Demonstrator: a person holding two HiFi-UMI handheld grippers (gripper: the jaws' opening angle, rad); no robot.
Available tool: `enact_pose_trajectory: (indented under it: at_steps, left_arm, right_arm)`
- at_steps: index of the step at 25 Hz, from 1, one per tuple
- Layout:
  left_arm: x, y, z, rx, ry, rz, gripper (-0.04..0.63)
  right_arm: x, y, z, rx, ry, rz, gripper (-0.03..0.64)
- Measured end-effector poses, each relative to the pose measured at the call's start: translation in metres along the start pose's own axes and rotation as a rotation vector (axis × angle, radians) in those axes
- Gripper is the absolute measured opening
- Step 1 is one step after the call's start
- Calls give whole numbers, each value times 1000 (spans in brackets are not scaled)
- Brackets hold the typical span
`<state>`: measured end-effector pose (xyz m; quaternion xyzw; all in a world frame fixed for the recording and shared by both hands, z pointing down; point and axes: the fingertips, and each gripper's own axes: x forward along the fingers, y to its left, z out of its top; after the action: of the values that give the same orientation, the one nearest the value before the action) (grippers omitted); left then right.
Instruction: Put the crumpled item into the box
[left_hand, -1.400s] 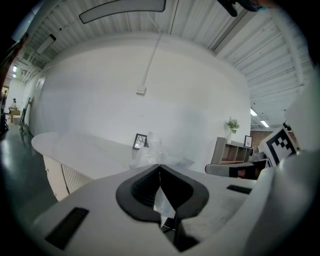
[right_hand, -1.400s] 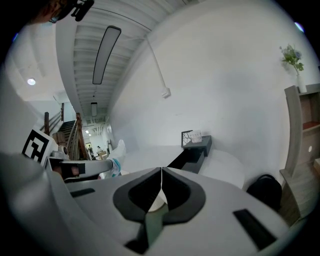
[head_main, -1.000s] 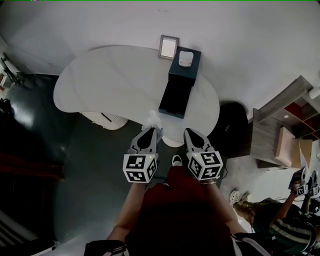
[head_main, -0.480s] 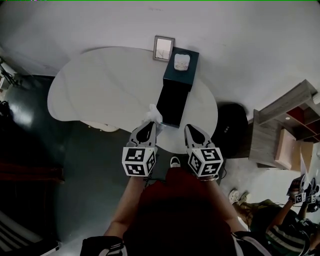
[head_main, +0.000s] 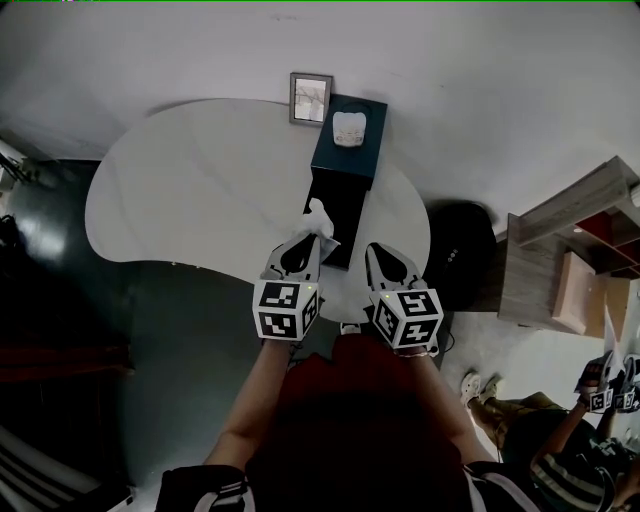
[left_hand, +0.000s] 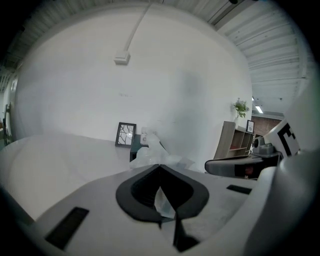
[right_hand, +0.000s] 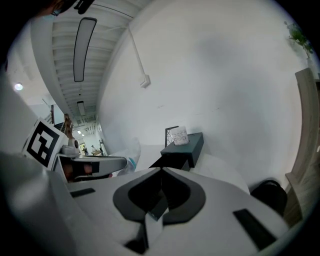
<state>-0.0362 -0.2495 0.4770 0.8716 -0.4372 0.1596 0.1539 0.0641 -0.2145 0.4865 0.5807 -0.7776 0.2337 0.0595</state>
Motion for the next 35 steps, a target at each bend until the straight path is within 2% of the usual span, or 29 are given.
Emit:
enact_pose_trajectory:
  at_steps: [13,35]
  left_arm:
    - [63,4,-5,32,114,-12,23]
    - [108,13,-28,64,303,-9,25]
  right_arm:
    - [32,-19,4,14,41,19,15]
    - [55,-38,2,23,90,26,15]
